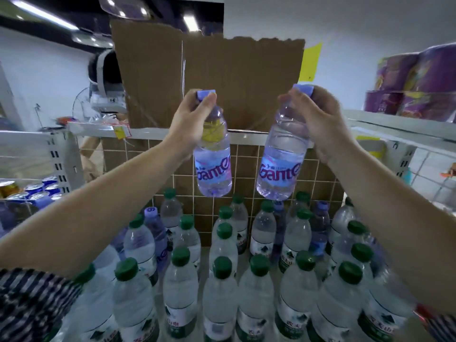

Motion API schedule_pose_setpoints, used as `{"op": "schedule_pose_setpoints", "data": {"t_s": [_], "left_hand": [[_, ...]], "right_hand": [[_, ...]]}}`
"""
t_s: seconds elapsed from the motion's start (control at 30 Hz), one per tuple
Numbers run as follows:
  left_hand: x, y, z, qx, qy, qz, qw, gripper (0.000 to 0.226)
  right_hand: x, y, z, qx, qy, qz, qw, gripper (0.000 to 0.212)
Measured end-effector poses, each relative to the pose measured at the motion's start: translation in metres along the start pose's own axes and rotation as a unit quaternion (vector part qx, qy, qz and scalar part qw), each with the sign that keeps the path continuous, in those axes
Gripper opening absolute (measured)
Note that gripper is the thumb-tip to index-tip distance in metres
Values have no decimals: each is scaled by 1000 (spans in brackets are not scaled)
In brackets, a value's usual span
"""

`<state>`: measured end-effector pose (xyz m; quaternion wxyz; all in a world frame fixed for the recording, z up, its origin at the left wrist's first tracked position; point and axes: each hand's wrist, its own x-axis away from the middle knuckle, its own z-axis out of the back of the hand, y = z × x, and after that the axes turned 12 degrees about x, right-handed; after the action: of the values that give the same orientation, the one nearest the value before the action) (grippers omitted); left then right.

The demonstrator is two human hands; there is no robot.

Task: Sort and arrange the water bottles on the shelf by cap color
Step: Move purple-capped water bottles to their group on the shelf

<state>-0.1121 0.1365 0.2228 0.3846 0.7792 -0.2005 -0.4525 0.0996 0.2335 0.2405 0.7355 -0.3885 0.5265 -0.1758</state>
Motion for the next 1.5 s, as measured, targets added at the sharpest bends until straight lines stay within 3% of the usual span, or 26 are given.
{"op": "schedule_pose_setpoints", "data": {"t_s": [0.2,0.6,0.87,1.2,1.5], "left_hand": [[50,43,-21,-29,-34,-48,998,18],[212,71,3,0,-27,-19,999,16],[324,62,54,-15,3,50,999,20],[427,48,118,-123,161,86,975,18],[493,58,164,-186,341,83,918,24]], "right_hand": [[27,-31,-1,-31,-6,5,999,9],[175,-61,-32,-43,-36,-38,998,16],[299,-49,-81,-78,-73,-121,987,16],[371,-20,-139,-78,-176,-166,967,13],[393,-8,-208,-140,-311,-162,926,17]]}}
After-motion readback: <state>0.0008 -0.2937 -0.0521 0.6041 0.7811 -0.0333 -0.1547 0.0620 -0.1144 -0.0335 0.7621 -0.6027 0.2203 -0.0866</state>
